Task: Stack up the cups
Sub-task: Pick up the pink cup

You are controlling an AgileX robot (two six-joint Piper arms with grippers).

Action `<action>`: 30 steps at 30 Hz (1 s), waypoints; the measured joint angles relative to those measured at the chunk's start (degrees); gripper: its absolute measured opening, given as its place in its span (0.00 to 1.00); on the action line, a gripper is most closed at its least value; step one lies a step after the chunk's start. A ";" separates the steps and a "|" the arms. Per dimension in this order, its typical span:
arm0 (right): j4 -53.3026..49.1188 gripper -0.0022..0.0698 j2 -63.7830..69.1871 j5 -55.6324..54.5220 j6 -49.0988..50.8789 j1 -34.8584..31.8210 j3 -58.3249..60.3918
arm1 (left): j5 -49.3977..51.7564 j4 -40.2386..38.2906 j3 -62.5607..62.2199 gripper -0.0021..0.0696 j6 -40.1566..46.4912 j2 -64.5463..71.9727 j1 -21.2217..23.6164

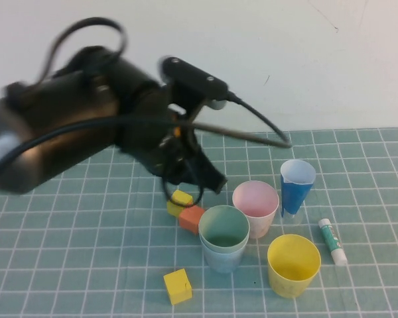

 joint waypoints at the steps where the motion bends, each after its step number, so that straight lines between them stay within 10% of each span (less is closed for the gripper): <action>1: -0.58 0.03 2.93 2.33 -2.39 0.00 -3.02 | -0.78 -0.06 2.27 0.03 0.00 -2.55 0.00; 15: 0.87 0.03 35.26 16.70 -19.23 1.03 -29.36 | -4.79 0.18 29.91 0.03 -3.86 -32.14 0.00; 30: -5.06 0.03 65.56 22.29 -21.09 16.50 -55.83 | -5.02 2.00 35.49 0.03 -5.50 -40.18 0.00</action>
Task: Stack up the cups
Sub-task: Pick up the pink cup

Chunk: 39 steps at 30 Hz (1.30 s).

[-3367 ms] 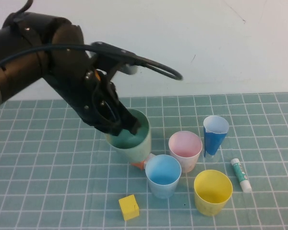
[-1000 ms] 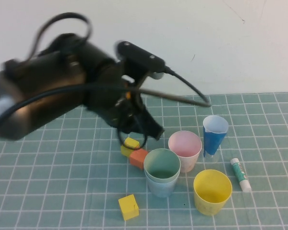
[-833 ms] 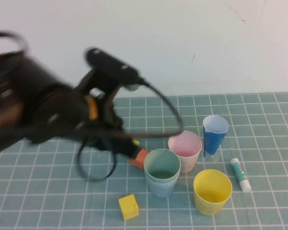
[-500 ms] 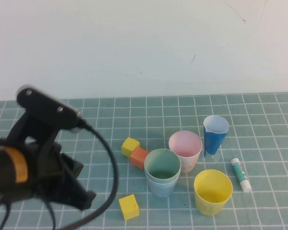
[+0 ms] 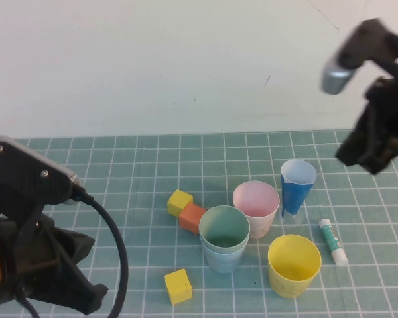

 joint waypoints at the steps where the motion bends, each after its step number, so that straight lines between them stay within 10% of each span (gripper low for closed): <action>1: -0.54 0.03 2.26 0.75 -0.15 0.91 -1.89 | 0.00 0.02 0.00 0.03 0.00 -0.09 0.00; 7: -2.88 0.10 15.61 3.66 -0.13 4.85 -13.55 | 0.00 0.25 0.00 0.03 0.72 -0.22 0.00; 18: -7.81 0.61 32.48 3.70 -4.96 7.93 -30.22 | -0.20 1.39 0.24 0.03 2.43 -0.22 0.00; 39: -9.46 0.65 47.32 -2.78 -7.76 7.93 -32.89 | -0.20 1.44 0.63 0.03 3.13 -0.22 0.00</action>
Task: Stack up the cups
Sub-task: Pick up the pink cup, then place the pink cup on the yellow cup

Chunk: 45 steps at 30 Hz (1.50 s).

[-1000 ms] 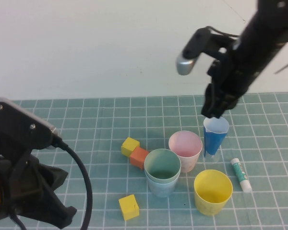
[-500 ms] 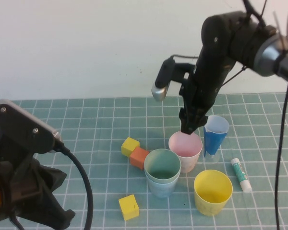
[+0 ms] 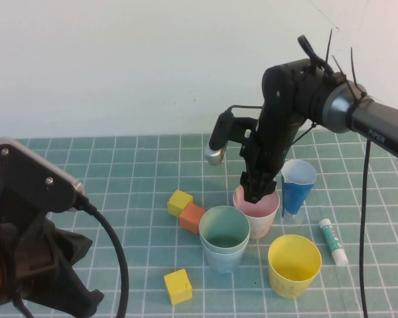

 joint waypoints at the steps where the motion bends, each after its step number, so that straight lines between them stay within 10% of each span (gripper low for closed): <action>1: 0.00 0.65 0.20 -0.68 0.00 0.00 0.00 | 0.00 0.00 0.00 0.03 0.00 0.00 0.00; 5: -0.20 0.58 1.19 -1.69 0.01 0.00 0.00 | 0.59 0.00 0.00 0.03 0.00 0.00 0.00; 13: -0.47 0.08 1.34 -2.53 2.14 0.00 0.00 | 1.94 0.00 0.00 0.03 0.00 0.00 0.00; 29: -0.68 0.06 -11.92 6.32 13.86 0.00 -12.11 | 5.08 -2.02 0.00 0.03 0.00 0.00 0.00; 45: 1.52 0.06 -42.89 -0.22 16.04 0.00 33.77 | 2.99 -2.63 0.00 0.03 0.00 0.00 0.00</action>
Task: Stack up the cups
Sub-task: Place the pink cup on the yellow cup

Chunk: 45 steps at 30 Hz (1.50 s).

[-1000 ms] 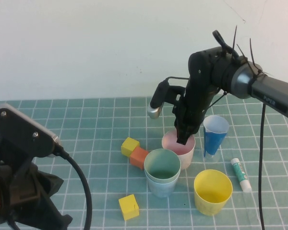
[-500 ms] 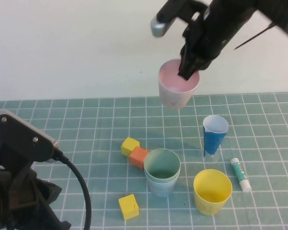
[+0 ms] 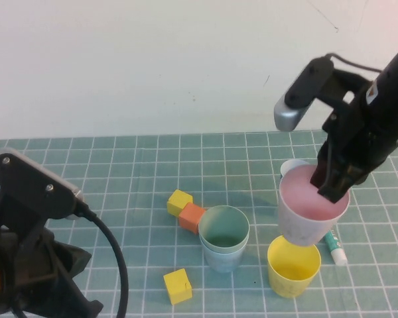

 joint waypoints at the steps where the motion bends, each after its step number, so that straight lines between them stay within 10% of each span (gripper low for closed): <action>1: 0.14 0.06 0.33 -0.84 0.16 0.00 0.85 | 0.00 0.00 0.00 0.03 0.00 0.00 0.00; 34: -3.98 0.07 13.38 -5.10 6.61 0.00 1.84 | 0.21 -3.30 0.00 0.03 0.13 0.00 0.00; 45: -3.74 0.36 13.38 -5.10 7.37 0.00 1.84 | -0.52 -3.30 0.00 0.03 0.00 0.11 0.00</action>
